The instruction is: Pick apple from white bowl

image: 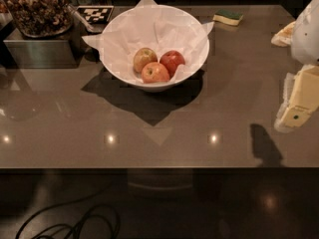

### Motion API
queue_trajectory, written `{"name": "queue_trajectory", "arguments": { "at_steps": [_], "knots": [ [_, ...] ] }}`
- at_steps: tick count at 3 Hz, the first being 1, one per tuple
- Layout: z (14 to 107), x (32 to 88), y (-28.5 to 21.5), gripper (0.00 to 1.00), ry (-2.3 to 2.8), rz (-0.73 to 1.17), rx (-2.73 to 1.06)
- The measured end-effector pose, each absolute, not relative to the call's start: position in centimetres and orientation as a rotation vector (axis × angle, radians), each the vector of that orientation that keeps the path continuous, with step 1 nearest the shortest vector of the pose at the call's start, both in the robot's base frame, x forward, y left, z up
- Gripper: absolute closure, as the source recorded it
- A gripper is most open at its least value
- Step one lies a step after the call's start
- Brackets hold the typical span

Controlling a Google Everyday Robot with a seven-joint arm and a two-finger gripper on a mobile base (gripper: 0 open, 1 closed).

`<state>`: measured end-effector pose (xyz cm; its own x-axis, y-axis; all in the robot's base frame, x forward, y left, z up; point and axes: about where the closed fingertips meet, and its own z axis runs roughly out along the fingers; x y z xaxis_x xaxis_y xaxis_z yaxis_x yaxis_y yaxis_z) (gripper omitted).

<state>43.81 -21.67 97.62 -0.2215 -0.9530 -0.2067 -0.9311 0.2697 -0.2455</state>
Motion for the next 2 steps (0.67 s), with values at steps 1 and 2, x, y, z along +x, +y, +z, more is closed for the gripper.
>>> {"name": "queue_trajectory", "arguments": {
  "at_steps": [1,2],
  "knots": [
    [97.62,43.82,-21.66,0.00,2.232,-0.098,-1.725],
    [97.95,43.98,-21.54,0.00,2.215,-0.087,-1.712]
  ]
}}
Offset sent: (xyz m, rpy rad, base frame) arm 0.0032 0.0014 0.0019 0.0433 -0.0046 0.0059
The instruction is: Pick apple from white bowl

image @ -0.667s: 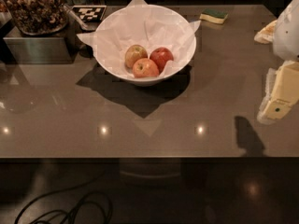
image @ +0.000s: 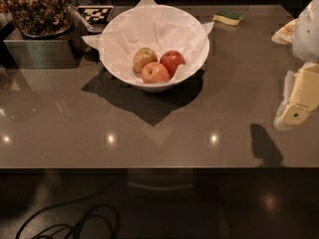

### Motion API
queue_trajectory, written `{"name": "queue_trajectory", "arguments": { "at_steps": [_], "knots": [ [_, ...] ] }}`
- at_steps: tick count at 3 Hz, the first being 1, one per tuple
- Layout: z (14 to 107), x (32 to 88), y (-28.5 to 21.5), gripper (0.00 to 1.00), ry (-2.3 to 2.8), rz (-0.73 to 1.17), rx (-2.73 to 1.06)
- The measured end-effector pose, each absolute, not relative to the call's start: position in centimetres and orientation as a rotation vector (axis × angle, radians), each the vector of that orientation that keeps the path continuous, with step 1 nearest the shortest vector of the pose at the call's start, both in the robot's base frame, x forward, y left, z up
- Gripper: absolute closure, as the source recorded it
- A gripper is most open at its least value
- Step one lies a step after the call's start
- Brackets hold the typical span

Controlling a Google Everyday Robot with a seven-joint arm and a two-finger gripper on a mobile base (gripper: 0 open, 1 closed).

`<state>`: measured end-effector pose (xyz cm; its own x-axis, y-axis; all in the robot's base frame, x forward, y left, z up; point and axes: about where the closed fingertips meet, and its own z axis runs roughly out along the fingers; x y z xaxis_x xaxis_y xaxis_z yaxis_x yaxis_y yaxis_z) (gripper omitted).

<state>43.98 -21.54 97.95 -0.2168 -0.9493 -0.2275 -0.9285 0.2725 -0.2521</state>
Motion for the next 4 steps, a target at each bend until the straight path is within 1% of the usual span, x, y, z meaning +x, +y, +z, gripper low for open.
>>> {"name": "queue_trajectory", "arguments": {
  "at_steps": [1,2,3,4],
  "knots": [
    [98.7,45.6,-21.0,0.00,2.179,-0.024,-1.658],
    [99.8,49.3,-19.6,0.00,2.138,0.073,-1.586],
    [101.0,53.1,-17.5,0.00,2.088,0.167,-1.565],
    [101.7,56.6,-14.3,0.00,2.042,0.248,-1.582]
  ]
}}
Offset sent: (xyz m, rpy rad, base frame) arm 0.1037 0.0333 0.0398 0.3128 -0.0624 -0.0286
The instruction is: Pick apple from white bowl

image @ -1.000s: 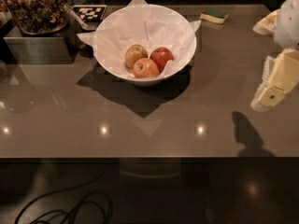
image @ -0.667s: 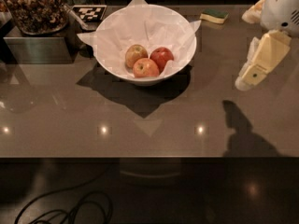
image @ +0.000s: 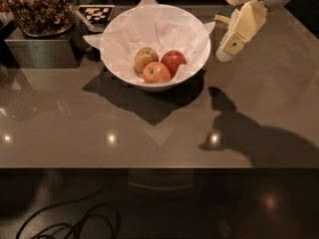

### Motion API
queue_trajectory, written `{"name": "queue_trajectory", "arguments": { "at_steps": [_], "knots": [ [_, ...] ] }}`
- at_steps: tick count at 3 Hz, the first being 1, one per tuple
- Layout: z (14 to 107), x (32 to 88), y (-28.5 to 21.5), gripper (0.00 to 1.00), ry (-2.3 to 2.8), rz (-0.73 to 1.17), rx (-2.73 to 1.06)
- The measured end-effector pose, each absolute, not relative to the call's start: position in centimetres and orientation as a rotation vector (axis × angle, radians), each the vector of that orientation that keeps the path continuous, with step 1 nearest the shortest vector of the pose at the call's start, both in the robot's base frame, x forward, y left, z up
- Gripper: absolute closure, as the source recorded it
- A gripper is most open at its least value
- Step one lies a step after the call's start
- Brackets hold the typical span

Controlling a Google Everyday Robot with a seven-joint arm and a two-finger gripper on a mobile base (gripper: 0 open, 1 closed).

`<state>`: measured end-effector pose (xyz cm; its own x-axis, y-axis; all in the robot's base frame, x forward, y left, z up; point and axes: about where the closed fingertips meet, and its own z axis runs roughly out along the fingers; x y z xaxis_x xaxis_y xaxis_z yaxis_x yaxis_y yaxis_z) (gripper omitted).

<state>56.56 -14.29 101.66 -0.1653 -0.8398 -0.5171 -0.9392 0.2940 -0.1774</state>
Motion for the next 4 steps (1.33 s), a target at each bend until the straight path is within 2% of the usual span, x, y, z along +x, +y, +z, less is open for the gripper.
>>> {"name": "queue_trajectory", "arguments": {
  "at_steps": [2,4],
  "knots": [
    [100.1,60.0,-5.8,0.00,1.955,0.369,-1.756],
    [99.4,61.2,-4.7,0.00,1.938,0.400,-1.699]
  ]
}}
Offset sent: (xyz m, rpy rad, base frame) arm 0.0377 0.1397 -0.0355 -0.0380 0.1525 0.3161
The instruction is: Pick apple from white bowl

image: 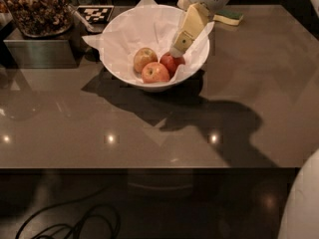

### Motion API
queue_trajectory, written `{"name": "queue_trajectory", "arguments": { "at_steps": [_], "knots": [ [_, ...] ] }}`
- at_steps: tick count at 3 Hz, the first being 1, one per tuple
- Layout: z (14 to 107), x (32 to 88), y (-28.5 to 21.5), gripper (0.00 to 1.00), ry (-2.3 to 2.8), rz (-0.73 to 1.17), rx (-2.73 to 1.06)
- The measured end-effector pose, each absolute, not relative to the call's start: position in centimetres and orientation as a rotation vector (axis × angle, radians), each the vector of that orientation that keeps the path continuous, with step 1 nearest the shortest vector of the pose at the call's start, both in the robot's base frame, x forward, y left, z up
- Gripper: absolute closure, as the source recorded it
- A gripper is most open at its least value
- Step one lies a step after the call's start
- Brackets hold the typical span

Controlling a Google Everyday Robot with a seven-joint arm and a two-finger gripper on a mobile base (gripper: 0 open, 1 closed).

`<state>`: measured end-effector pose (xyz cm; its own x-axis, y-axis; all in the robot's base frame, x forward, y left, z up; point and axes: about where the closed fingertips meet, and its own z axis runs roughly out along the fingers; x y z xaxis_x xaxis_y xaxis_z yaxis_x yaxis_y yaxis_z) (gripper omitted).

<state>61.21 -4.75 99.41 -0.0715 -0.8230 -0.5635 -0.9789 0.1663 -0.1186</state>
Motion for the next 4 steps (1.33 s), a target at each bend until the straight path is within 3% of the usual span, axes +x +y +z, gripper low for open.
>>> {"name": "queue_trajectory", "arguments": {
  "at_steps": [2,4],
  "knots": [
    [97.1,64.1,-0.5,0.00,1.941,0.419,-1.731],
    [97.1,64.1,-0.3,0.42,1.939,0.420,-1.733]
  ]
}}
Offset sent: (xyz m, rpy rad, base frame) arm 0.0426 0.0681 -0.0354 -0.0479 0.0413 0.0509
